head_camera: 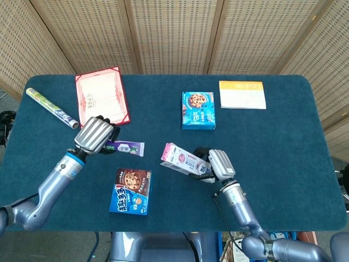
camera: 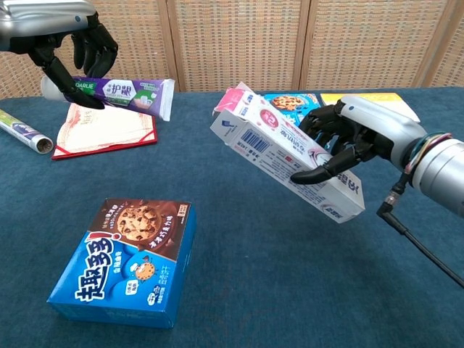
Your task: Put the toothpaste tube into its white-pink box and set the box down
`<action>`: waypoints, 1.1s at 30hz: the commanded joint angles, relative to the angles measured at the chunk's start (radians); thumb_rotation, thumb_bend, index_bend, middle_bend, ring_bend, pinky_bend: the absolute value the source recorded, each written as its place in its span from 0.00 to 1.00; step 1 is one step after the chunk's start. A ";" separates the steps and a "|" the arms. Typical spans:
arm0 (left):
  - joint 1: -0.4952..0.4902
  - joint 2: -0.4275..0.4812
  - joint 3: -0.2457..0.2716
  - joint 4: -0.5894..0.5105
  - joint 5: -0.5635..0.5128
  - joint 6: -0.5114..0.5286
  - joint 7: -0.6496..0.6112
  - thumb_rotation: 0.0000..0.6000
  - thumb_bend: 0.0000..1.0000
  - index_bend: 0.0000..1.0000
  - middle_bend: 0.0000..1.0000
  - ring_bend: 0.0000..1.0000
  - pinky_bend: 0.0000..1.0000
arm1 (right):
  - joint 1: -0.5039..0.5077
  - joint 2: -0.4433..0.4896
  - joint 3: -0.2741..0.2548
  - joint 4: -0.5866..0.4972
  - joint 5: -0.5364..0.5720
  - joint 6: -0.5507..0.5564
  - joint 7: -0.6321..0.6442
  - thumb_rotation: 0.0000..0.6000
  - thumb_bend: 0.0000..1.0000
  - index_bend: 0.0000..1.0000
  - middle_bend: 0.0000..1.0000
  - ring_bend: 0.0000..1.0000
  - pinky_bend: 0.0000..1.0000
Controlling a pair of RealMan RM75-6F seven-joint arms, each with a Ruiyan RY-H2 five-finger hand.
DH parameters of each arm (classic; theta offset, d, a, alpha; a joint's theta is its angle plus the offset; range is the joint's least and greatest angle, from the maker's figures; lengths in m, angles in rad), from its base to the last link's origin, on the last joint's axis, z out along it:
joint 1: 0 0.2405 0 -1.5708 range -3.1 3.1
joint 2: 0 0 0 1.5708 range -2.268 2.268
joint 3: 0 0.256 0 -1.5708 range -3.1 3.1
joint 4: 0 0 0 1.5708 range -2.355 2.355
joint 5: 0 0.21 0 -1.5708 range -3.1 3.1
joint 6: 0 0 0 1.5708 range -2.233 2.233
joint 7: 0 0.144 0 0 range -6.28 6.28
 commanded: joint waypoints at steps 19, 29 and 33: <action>-0.241 0.090 0.036 -0.223 -0.517 -0.046 0.309 1.00 0.35 0.86 0.65 0.51 0.46 | 0.008 -0.010 0.006 -0.021 -0.003 -0.005 -0.017 1.00 0.11 0.66 0.57 0.45 0.54; -0.274 0.077 0.035 -0.243 -0.559 -0.007 0.289 1.00 0.35 0.86 0.65 0.51 0.46 | 0.013 -0.020 -0.003 -0.021 0.001 -0.015 -0.032 1.00 0.11 0.66 0.57 0.45 0.54; -0.285 0.074 0.038 -0.245 -0.580 -0.006 0.274 1.00 0.35 0.86 0.65 0.51 0.46 | 0.013 -0.022 -0.003 -0.023 0.002 -0.016 -0.034 1.00 0.11 0.66 0.57 0.45 0.54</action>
